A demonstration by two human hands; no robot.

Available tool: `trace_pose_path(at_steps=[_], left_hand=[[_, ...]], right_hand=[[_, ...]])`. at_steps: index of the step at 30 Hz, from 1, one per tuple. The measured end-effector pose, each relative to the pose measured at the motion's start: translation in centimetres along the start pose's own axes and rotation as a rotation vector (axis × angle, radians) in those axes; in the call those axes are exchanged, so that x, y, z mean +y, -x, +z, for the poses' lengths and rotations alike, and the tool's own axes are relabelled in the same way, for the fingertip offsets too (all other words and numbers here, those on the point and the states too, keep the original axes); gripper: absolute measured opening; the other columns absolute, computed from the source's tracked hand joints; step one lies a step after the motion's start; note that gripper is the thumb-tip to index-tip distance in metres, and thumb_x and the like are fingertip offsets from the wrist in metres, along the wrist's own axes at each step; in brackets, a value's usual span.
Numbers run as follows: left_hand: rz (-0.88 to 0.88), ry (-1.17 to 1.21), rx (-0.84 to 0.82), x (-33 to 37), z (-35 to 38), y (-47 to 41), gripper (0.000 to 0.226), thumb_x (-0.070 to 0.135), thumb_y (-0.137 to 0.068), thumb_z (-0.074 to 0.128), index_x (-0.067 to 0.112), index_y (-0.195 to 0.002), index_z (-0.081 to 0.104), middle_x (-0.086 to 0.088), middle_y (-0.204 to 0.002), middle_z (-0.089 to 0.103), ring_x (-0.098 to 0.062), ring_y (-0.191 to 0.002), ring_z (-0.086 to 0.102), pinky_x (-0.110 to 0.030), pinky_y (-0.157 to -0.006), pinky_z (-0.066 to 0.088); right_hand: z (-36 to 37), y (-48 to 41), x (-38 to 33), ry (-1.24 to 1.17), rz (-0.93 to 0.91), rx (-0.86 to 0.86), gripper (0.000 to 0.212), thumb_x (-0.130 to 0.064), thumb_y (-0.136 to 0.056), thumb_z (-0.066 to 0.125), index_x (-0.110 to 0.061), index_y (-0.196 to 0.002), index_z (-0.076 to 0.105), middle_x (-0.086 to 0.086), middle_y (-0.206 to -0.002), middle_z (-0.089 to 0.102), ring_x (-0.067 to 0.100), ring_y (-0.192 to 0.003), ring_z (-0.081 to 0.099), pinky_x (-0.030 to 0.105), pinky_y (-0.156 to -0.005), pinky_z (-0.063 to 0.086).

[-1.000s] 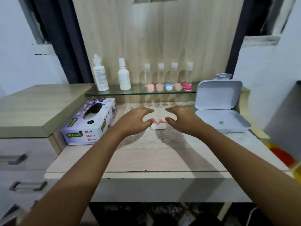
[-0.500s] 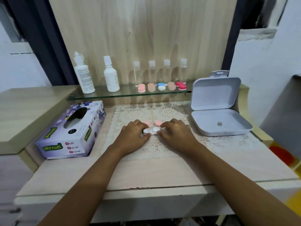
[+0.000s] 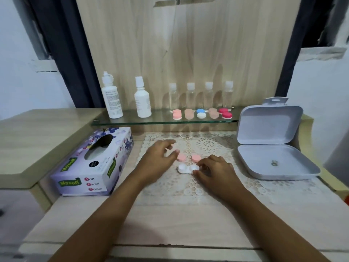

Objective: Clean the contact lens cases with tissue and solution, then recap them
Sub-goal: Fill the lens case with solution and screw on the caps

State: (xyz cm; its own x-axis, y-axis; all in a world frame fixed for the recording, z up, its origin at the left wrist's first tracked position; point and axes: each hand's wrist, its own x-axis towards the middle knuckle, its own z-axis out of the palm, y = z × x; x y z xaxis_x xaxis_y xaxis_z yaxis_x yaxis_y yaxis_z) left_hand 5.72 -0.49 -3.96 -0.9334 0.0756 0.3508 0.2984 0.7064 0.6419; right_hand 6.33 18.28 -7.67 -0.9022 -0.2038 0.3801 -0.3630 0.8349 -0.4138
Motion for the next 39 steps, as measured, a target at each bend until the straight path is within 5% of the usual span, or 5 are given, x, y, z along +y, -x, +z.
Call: trace_pose_path(at_steps=[5, 8, 14, 33, 39], left_hand=[[-0.099, 0.062, 0.418, 0.2, -3.9, -6.4, 0.044, 0.024, -0.091, 0.056, 0.01, -0.132, 0.048, -0.009, -0.124, 0.053, -0.025, -0.112, 0.052, -0.038, -0.096, 0.043], [-0.177, 0.065, 0.51, -0.6, -5.3, -10.1, 0.05, 0.026, -0.089, 0.058, 0.008, -0.134, 0.043, -0.014, -0.128, 0.049, -0.028, -0.114, 0.05, -0.035, -0.092, 0.041], [-0.348, 0.128, 0.458, -3.2, -5.7, -13.9, 0.055, 0.035, -0.081, 0.068, 0.004, -0.122, 0.047, -0.014, -0.12, 0.055, -0.03, -0.108, 0.055, -0.039, -0.088, 0.045], [-0.19, 0.282, 0.517, 2.2, -6.5, -8.2, 0.044, 0.031, -0.082, 0.068, 0.01, -0.117, 0.051, 0.002, -0.105, 0.057, -0.013, -0.09, 0.053, -0.025, -0.074, 0.038], [-0.158, 0.362, 0.426, 4.1, -5.9, -2.6, 0.044, 0.03, -0.081, 0.07, 0.014, -0.117, 0.05, 0.003, -0.105, 0.058, -0.015, -0.095, 0.057, -0.032, -0.083, 0.047]], right_hand=[[0.0, 0.0, 0.0, -0.028, -0.004, 0.007, 0.032, -0.042, -0.087, 0.053, -0.027, -0.115, 0.06, -0.008, -0.104, 0.058, 0.013, -0.103, 0.047, 0.032, -0.086, 0.037], [0.1, 0.1, 0.1, -0.038, -0.008, 0.02, 0.033, -0.043, -0.086, 0.054, -0.028, -0.115, 0.06, -0.009, -0.103, 0.058, 0.013, -0.102, 0.048, 0.033, -0.086, 0.038], [0.2, 0.1, 0.3, -0.071, -0.017, 0.048, 0.035, -0.044, -0.086, 0.055, -0.027, -0.115, 0.061, -0.008, -0.102, 0.059, 0.013, -0.1, 0.05, 0.034, -0.087, 0.041], [-0.2, 0.3, 0.2, -0.127, -0.04, 0.053, 0.034, -0.037, -0.085, 0.06, -0.023, -0.116, 0.063, -0.007, -0.094, 0.059, 0.012, -0.094, 0.051, 0.032, -0.084, 0.043], [-0.4, 0.6, 0.0, -0.138, -0.033, 0.053, 0.032, -0.036, -0.085, 0.061, -0.022, -0.114, 0.063, -0.011, -0.087, 0.052, 0.012, -0.092, 0.051, 0.033, -0.083, 0.043]])
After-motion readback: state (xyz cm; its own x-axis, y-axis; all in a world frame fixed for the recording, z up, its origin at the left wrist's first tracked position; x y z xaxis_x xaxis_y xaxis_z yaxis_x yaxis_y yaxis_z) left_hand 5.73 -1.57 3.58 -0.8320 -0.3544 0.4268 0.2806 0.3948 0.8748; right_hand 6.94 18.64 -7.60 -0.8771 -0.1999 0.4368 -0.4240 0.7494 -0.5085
